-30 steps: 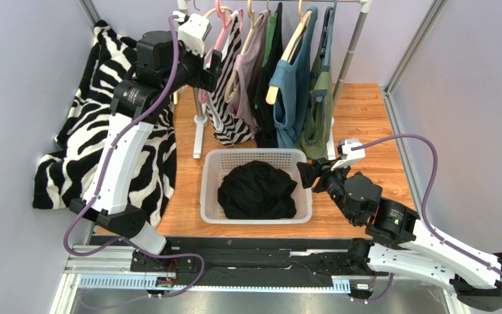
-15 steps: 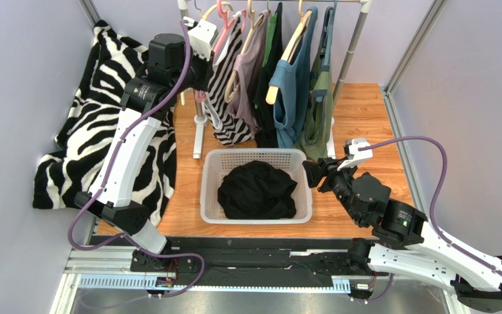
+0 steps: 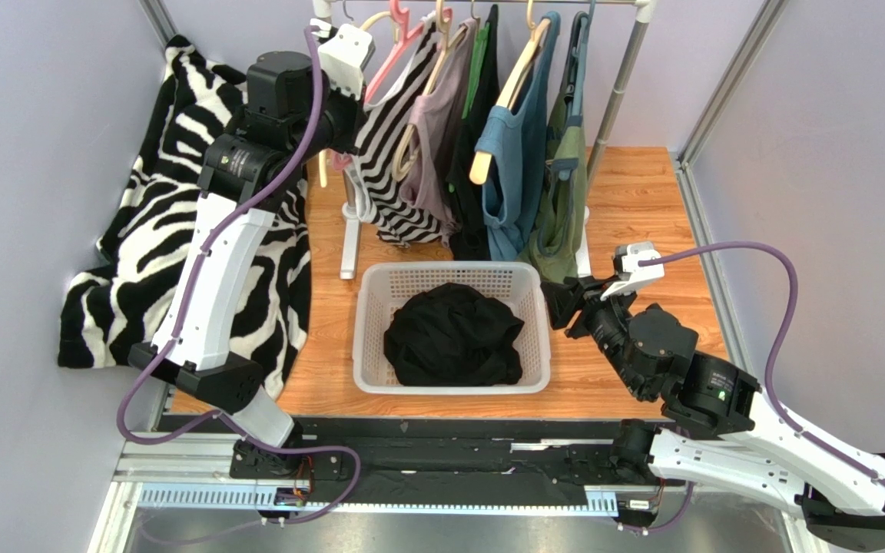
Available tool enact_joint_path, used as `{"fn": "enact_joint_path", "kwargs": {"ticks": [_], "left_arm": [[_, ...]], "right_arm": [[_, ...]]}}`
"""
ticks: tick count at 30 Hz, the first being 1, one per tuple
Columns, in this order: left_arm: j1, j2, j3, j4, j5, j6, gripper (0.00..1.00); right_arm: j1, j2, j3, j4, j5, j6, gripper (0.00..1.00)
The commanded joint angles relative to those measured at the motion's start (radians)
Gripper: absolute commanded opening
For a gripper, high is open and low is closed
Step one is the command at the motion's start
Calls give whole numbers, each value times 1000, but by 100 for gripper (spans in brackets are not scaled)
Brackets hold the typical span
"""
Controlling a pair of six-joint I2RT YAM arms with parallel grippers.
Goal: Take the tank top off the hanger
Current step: Pick up the hanger from the clothesline.
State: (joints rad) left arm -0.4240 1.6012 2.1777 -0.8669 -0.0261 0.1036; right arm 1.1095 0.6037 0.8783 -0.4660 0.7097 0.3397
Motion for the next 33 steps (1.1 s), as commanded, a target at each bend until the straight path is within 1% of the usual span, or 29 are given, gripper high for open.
{"fn": "enact_joint_path", "kwargs": {"ticks": [1,6,9,13,18,21,26,33], "left_arm": [[-2,-73,102,65,-43,38,0],[-2,-141,96,72,-32,44,0],[-2,-206,38,59,-21,35,0],[-4,-314,-97,45,20,31,0],[-7,-434,-151,-7,72,54,0],[-7,-472,-128,-36,94,64,0],[-7,-497,-36,-49,166,97,0],[-7,-569,51,69,236,173,0]], "right_arm": [[4,-19,44,6,24,-13,45],[4,-16,50,-6,17,-4,43],[4,-24,60,-25,19,2,42],[4,-42,67,-39,23,4,41],[3,-48,79,-52,36,-4,41],[4,-45,80,-43,43,-14,41],[4,-27,99,-45,48,-25,41],[4,-41,79,-53,56,-10,41]]}}
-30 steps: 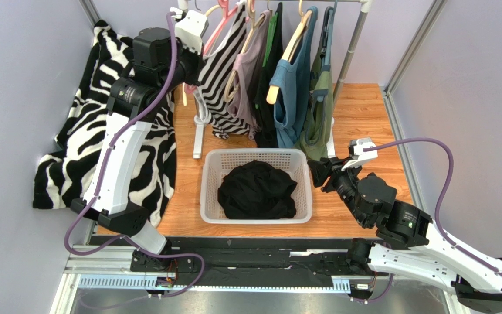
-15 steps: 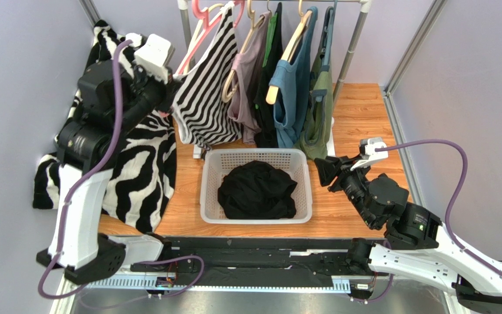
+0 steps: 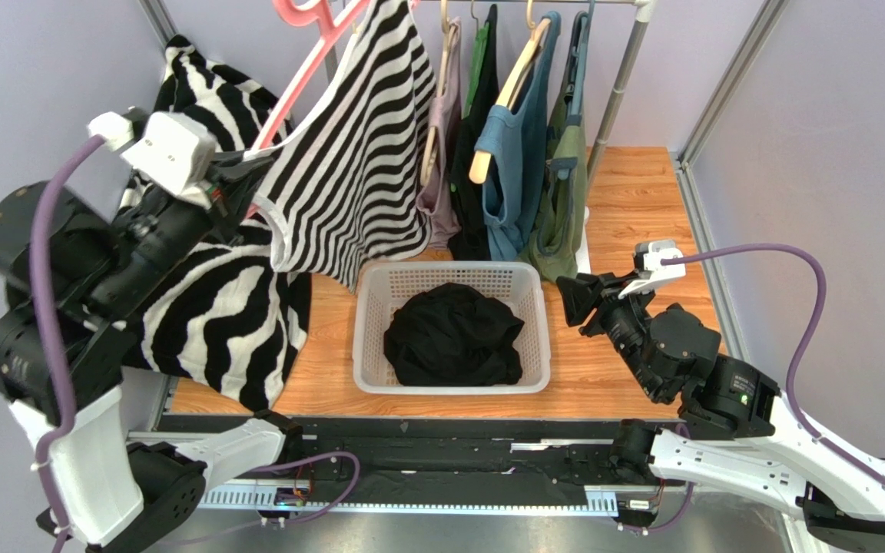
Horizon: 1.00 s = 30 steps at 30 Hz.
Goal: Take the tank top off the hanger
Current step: Pick up the hanger from the clothesline.
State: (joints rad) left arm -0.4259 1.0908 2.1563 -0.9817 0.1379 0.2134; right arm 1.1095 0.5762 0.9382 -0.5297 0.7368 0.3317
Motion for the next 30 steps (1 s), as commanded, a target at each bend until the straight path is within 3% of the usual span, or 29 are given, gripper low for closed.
{"fn": "enact_joint_path", "kwargs": {"ticks": [1,8,12,18,30], "left_arm": [[-5,-65,85,189,78,61,0],[-5,-100,178,169,167,81,0],[6,-109,231,98,332,129,0],[19,-121,206,38,468,142,0],[26,-54,191,49,528,188,0]], "right_arm": [[6,-15,10,11,30,0,41],[4,-27,-2,-3,44,1,41],[4,-35,-6,-4,52,-3,41],[4,-41,-9,-3,53,-6,41],[4,-84,-26,-1,70,-14,42]]}}
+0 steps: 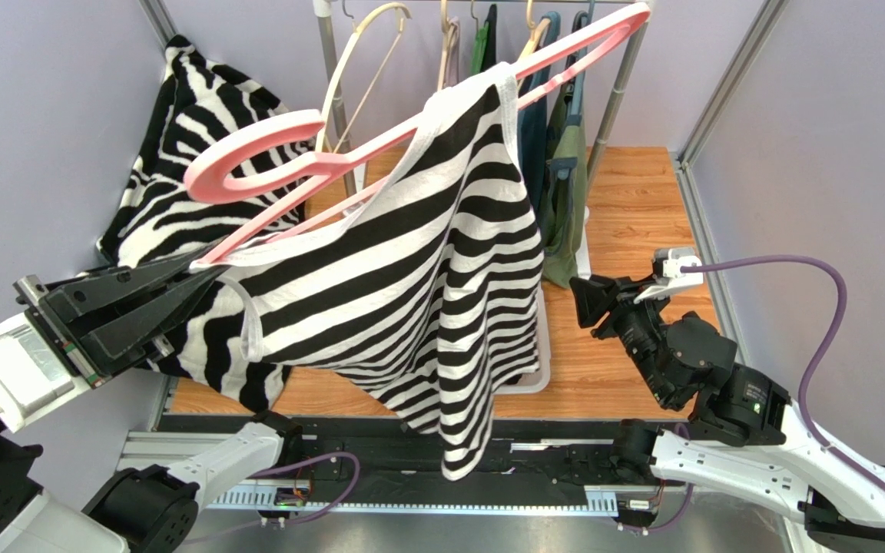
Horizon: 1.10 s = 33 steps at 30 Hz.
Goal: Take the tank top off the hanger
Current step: Pick up the hanger from the clothesline, then remove the tank top from the hanger.
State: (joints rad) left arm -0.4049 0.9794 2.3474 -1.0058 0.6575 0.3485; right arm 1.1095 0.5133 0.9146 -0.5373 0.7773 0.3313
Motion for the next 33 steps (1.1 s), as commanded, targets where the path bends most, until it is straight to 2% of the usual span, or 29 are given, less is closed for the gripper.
{"fn": "enact_joint_path", "kwargs": {"ticks": [1,10,16,22,26,33], "left_arm": [[5,68,0,76,8,61,0],[3,156,-114,29,65,182,0],[-37,145,-324,-59,65,265,0],[-60,90,-497,-82,71,250,0],[-68,71,-539,-82,90,224,0],[-68,71,-517,-82,126,178,0]], "right_arm": [[4,-28,-2,8,31,-14,41],[4,-78,-3,30,51,-63,41],[4,-75,36,68,19,-147,42],[4,-27,90,144,-104,-219,54],[4,28,101,233,-199,-268,63],[4,163,133,370,-254,-299,64]]}}
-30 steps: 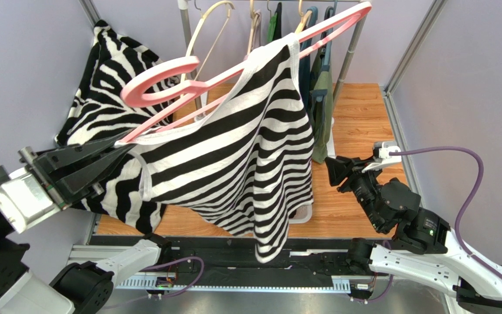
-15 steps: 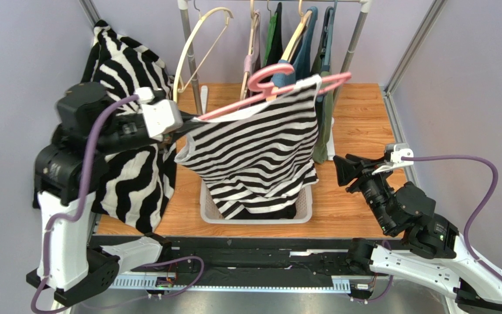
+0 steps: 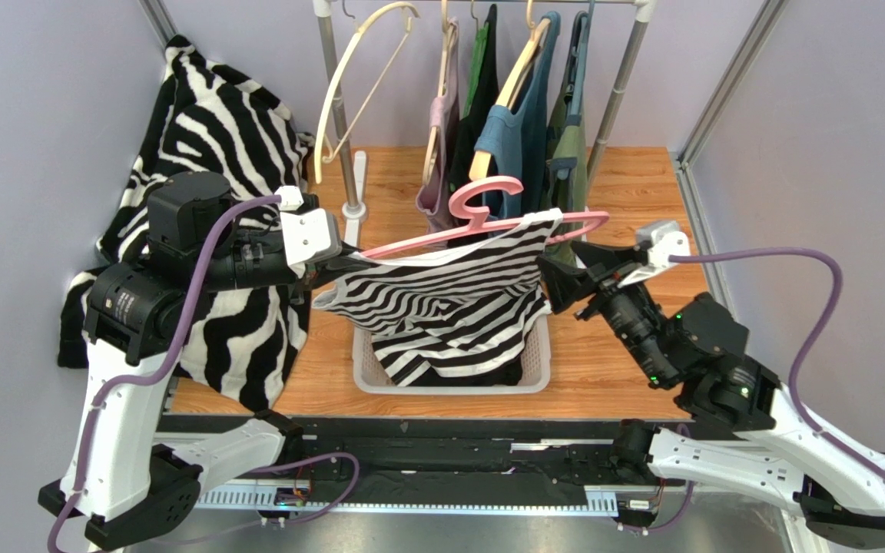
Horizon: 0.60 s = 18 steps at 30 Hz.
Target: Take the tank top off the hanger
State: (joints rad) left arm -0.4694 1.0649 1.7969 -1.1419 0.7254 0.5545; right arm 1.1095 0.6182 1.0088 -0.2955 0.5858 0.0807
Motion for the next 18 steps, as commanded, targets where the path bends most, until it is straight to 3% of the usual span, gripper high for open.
{"fn": "enact_joint_path", "kwargs": {"ticks": [1,7,18], "left_arm": [[-3,-16,29,54,62,-31,0],[-3,-43,-2,50,69,-31,0],[-3,-57,-4,42,103,-53,0]], "right_arm": [[4,67,37,156,-63,-52,64],[3,98,31,217,-72,-50,68],[3,109,34,236,-76,-61,62]]}}
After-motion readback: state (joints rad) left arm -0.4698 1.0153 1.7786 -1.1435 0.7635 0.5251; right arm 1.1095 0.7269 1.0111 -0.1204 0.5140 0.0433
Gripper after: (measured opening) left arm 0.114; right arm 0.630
